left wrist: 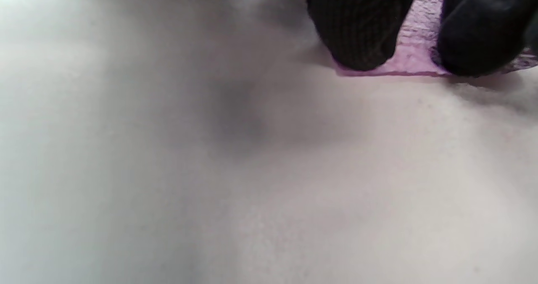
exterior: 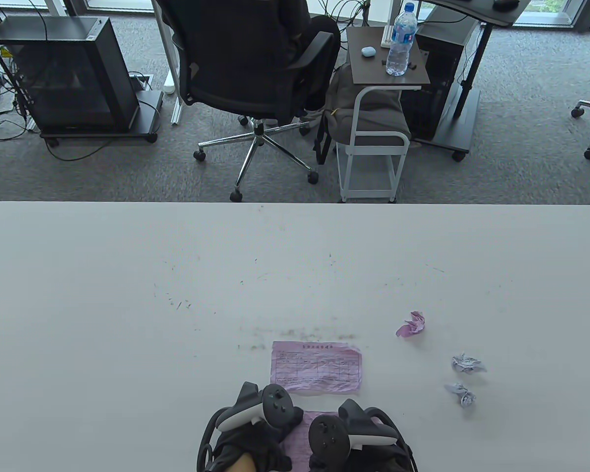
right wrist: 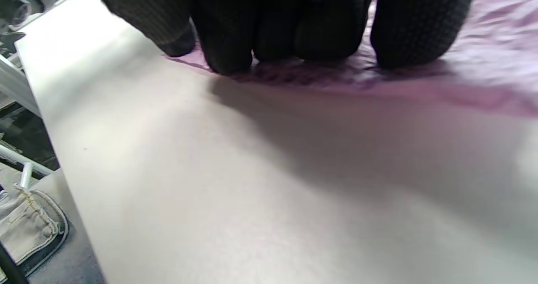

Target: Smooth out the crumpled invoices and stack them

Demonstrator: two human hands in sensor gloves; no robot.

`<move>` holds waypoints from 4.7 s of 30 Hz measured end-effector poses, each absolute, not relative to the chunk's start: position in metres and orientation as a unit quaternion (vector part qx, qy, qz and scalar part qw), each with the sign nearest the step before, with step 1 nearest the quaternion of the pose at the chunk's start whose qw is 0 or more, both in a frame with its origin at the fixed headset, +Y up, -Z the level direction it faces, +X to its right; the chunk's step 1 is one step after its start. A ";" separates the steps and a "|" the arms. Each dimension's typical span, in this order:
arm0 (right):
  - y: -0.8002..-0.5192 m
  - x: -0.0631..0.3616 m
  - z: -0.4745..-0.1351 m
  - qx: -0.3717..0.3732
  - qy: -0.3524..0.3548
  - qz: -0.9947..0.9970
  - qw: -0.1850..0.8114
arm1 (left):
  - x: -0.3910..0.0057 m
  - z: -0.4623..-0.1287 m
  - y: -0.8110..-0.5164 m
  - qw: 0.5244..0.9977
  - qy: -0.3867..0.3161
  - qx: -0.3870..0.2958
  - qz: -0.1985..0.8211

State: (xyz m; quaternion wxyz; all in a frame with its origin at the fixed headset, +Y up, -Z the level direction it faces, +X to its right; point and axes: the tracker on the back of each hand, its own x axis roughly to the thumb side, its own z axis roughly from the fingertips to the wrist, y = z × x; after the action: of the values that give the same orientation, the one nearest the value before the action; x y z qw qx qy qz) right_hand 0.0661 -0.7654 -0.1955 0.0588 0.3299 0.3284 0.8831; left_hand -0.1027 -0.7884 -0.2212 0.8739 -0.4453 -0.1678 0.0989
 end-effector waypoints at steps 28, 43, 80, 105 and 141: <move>-0.739 0.146 -0.222 0.130 0.170 0.964 0.159 | -0.103 -0.221 -0.790 0.873 -0.171 -0.445 0.103; -0.772 0.123 -0.226 0.136 0.205 0.969 0.019 | -0.103 -0.221 -0.790 0.873 -0.174 -0.443 0.103; -0.669 0.134 -0.188 0.271 -0.113 0.918 0.266 | -0.134 -0.225 -0.727 0.881 -0.213 -0.168 0.389; -0.697 0.186 -0.211 0.084 -0.092 0.839 0.529 | -0.140 -0.233 -0.739 0.699 -0.246 -0.158 0.653; -0.748 0.132 -0.308 -0.007 0.042 0.973 0.229 | -0.111 -0.302 -0.758 0.941 -0.196 -0.190 0.202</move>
State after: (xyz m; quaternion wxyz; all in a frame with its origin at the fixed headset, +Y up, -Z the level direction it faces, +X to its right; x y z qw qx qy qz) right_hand 0.1322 -0.7476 -0.3084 0.2289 -0.0073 0.0416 0.9725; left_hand -0.1113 -0.7577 -0.3024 0.9407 -0.1900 -0.1960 0.2015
